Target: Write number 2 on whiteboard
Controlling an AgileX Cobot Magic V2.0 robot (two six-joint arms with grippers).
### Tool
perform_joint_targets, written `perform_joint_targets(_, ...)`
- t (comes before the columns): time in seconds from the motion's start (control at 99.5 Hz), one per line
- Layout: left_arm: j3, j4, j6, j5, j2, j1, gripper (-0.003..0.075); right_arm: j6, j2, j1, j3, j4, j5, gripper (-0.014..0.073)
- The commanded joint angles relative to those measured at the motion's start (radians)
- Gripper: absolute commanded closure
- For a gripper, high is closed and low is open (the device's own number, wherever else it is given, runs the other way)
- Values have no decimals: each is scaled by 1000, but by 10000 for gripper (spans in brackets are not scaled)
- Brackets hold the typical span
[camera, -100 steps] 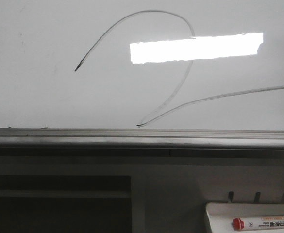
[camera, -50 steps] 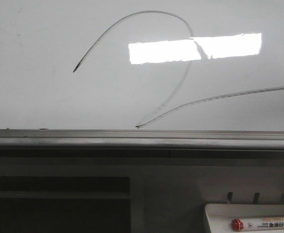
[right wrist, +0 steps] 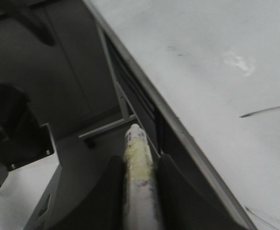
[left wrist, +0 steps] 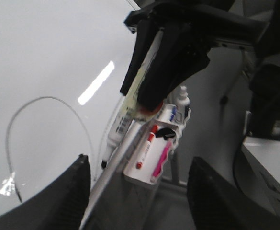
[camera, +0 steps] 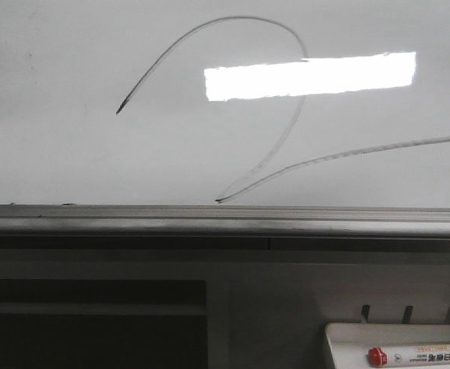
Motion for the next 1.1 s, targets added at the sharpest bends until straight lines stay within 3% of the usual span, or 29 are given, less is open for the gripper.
perform_joint_targets(0.0, -52, -50, 16, 48, 60, -1, 321, -47, 23, 69, -27, 14, -122, 654)
perform_joint_targets(0.291, -52, -50, 16, 59, 154, -1, 359, -47, 52, 112, -27, 14, -180, 654)
perform_joint_targets(0.573, -52, -61, 16, 16, 219, -1, 529, -49, 52, 112, -27, 14, -178, 654)
perform_joint_targets(0.744, -52, -78, 16, -11, 237, -1, 742, -49, 52, 112, -27, 14, -178, 654)
perform_joint_targets(0.864, -52, -78, 34, -34, 239, -1, 741, -49, 52, 112, -27, 14, -178, 649)
perform_joint_targets(0.985, -52, -78, 34, -44, 239, -1, 741, -49, 52, 112, -27, 14, -178, 505)
perform_joint_targets(1.085, -52, -86, 23, -57, 239, -1, 741, -49, 50, 112, -27, -1, -195, 263)
